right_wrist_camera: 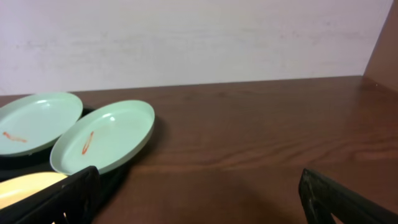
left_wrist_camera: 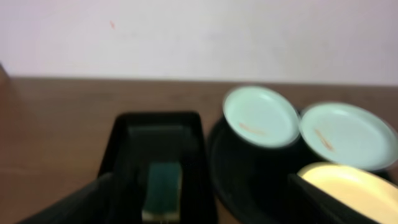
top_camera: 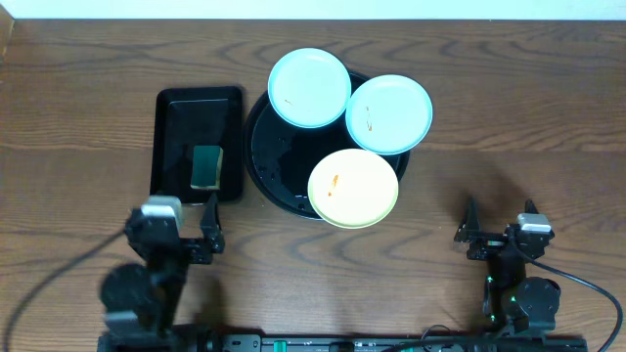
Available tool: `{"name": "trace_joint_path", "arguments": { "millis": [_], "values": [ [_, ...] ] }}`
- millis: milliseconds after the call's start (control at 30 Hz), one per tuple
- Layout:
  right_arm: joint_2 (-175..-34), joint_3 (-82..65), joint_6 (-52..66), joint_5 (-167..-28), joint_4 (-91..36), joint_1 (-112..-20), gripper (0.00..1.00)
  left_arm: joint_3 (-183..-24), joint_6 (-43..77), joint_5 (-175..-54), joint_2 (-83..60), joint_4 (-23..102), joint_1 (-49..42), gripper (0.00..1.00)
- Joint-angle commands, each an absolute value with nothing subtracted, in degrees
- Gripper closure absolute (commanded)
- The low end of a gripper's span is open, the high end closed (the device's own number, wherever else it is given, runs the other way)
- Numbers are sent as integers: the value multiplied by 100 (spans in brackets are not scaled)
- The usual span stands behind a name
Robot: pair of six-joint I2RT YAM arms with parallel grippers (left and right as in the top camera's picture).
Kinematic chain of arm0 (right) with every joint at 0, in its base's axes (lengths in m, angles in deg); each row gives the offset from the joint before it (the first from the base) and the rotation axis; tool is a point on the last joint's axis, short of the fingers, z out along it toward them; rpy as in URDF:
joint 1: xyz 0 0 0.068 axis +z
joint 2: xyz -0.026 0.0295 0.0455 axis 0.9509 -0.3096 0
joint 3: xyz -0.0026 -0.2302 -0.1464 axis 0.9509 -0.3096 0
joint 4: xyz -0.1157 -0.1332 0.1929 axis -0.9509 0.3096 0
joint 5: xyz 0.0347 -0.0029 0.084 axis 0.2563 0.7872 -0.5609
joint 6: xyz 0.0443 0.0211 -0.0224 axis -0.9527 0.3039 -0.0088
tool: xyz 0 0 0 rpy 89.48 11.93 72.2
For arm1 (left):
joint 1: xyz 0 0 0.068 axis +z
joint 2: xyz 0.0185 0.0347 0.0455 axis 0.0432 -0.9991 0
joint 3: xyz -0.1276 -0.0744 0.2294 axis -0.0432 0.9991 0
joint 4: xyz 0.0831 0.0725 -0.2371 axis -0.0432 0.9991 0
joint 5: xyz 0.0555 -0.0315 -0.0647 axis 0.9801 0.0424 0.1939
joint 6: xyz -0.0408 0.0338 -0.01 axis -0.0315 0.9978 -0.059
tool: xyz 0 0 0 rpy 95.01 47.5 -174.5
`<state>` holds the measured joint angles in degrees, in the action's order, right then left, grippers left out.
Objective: Clean dirty plates on tray and stack at the side
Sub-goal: 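Reach the left gripper into the black tray and grasp the green sponge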
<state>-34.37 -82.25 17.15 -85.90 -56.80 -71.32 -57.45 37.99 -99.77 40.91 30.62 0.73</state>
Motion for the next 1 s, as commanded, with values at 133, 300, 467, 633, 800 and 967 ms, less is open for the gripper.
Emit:
{"name": "trace_joint_path", "arguments": {
  "millis": [133,300,467,633,800,967],
  "values": [
    [-3407,-8234,1645,-8533,-5656,-7211,1,-10125,3920,-10540,406,6704,62,1],
    [-3407,-8234,1645,-8533,-5656,-7211,1,-12188,3917,-10390,-1557,8317,62,1],
    [-3407,-8234,1645,-8533,-5656,-7211,1,-12286,3917,-10210,-2466,8527,68,13],
    [-3407,-8234,1645,-8533,-5656,-7211,1,-11722,3911,-9461,-2908,8197,68,13],
    [-3407,-8234,1645,-8533,-5656,-7211,1,-10761,3806,-9483,-3102,7071,75,11],
    [-3407,-8234,1645,-8533,-5656,-7211,1,-9814,3810,-9430,-3349,6020,79,11]
  ]
}}
